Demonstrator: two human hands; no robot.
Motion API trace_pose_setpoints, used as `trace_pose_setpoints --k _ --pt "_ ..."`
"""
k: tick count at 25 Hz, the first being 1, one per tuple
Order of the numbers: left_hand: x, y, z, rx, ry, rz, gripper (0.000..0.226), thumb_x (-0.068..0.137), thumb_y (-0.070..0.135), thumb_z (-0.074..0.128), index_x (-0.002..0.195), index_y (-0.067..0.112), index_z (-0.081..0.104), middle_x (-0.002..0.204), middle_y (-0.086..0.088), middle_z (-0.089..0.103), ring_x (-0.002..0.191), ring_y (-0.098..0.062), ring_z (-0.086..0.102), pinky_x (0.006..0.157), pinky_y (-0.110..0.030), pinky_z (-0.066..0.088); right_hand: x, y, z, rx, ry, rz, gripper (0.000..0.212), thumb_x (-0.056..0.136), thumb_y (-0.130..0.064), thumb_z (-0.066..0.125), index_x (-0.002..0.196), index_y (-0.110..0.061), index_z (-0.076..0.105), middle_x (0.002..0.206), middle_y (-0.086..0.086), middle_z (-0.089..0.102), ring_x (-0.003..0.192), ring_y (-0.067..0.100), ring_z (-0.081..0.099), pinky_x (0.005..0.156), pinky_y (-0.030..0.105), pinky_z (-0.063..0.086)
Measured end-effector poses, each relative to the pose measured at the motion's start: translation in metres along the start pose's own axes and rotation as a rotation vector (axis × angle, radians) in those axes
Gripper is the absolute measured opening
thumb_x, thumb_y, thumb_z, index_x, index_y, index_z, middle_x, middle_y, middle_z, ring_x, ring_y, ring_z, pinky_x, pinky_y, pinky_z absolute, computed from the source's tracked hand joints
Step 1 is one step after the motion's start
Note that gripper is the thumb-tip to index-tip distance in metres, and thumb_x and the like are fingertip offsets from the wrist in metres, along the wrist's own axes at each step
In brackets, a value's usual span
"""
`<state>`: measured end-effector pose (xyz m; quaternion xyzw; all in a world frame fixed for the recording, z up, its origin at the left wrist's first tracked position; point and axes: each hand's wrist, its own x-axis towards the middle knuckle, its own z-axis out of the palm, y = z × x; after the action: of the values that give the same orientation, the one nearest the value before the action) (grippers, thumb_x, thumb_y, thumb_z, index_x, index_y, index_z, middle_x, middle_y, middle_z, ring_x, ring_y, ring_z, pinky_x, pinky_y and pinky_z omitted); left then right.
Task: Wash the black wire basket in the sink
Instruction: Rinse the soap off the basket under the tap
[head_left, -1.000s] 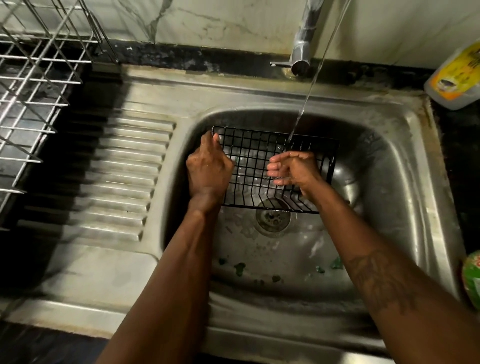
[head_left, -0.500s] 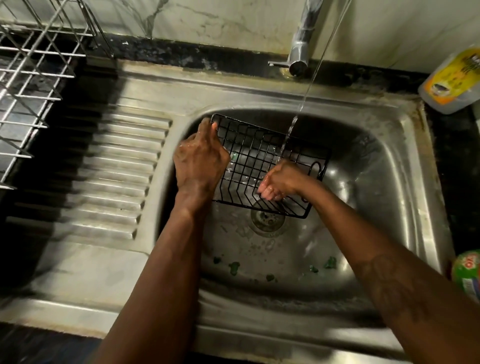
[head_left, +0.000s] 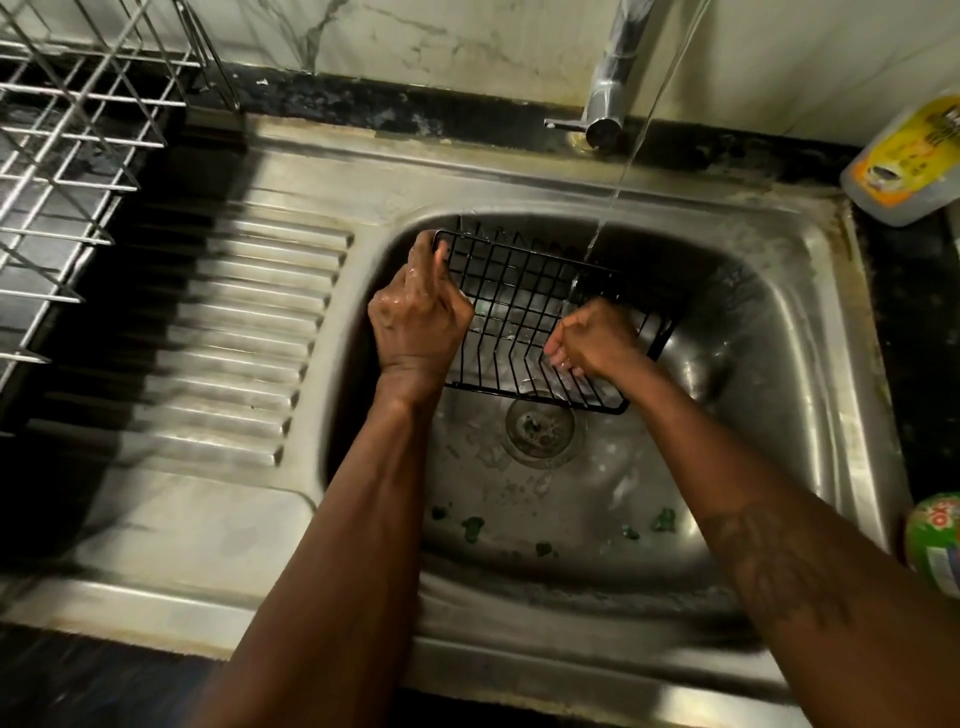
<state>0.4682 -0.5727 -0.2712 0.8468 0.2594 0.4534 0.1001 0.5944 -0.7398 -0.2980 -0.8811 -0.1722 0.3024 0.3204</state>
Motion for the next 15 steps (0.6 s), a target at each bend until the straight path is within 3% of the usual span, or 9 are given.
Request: trace_pose_setpoints --k 3,4,5,7,8,10,13,15 --pt "0.005 -0.006 0.002 -0.022 0.02 0.037 0.028 0.091 0.008 0.059 0.113 -0.004 0.07 0.071 -0.013 0.071 0.053 -0.028 0.065 0.047 -0.034 0.047 -0.011 0.011 0.008 -0.108 0.203 -0.368 0.018 0.078 -0.009 0.054 0.069 -0.014 0.069 0.068 -0.002 0.067 0.059 0.001 0.062 0.055 0.014 0.044" --pt "0.006 -0.006 0.002 -0.035 0.009 0.033 0.029 0.091 0.008 0.058 0.113 -0.005 0.07 0.071 -0.014 0.071 0.054 -0.028 0.065 0.048 -0.034 0.048 -0.011 0.015 0.012 -0.075 0.235 -0.414 0.015 0.073 -0.009 0.054 0.071 -0.014 0.068 0.069 -0.003 0.066 0.059 -0.002 0.059 0.055 0.011 0.042" --pt "0.006 -0.005 0.002 -0.049 -0.012 0.02 0.029 0.09 0.008 0.057 0.113 -0.005 0.07 0.072 -0.014 0.071 0.055 -0.027 0.065 0.051 -0.034 0.048 -0.008 0.018 0.012 0.018 0.281 -0.394 0.017 0.072 -0.009 0.053 0.073 -0.015 0.068 0.07 -0.003 0.065 0.059 -0.003 0.058 0.058 0.012 0.044" --pt "0.003 0.002 0.0 -0.067 -0.051 -0.018 0.03 0.092 0.01 0.053 0.112 -0.004 0.07 0.073 -0.014 0.072 0.056 -0.027 0.065 0.054 -0.031 0.044 0.003 0.012 0.006 0.394 0.363 -0.187 0.02 0.072 -0.012 0.05 0.072 -0.023 0.067 0.07 -0.003 0.066 0.061 0.008 0.061 0.064 0.028 0.053" --pt "0.001 0.005 0.0 -0.075 -0.076 -0.04 0.028 0.093 0.012 0.051 0.108 -0.003 0.07 0.073 -0.013 0.071 0.056 -0.028 0.065 0.055 -0.03 0.041 0.009 0.008 0.001 0.641 0.329 -0.076 0.019 0.071 -0.013 0.049 0.073 -0.022 0.066 0.071 0.001 0.065 0.061 0.016 0.063 0.065 0.036 0.054" --pt "-0.003 0.011 0.002 -0.065 -0.135 -0.1 0.025 0.096 0.015 0.048 0.097 0.001 0.069 0.069 -0.013 0.068 0.054 -0.032 0.063 0.059 -0.03 0.034 0.007 0.0 -0.004 0.904 0.252 0.036 0.017 0.076 -0.006 0.05 0.082 -0.01 0.066 0.076 0.01 0.066 0.065 0.024 0.068 0.066 0.042 0.058" --pt "-0.009 0.014 0.009 -0.029 -0.201 -0.178 0.03 0.098 0.019 0.044 0.087 0.004 0.066 0.07 -0.013 0.068 0.057 -0.035 0.062 0.061 -0.033 0.033 0.0 0.009 0.003 1.085 0.063 0.095 0.025 0.088 0.009 0.052 0.098 -0.007 0.068 0.089 0.009 0.073 0.084 0.023 0.074 0.076 0.037 0.06" --pt "-0.013 0.014 0.012 -0.026 -0.243 -0.241 0.035 0.099 0.022 0.04 0.086 0.003 0.066 0.074 -0.016 0.069 0.062 -0.039 0.063 0.062 -0.041 0.04 -0.004 0.021 0.009 0.956 -0.133 0.107 0.02 0.092 0.002 0.059 0.106 -0.008 0.07 0.1 0.01 0.076 0.096 0.024 0.074 0.086 0.038 0.06"
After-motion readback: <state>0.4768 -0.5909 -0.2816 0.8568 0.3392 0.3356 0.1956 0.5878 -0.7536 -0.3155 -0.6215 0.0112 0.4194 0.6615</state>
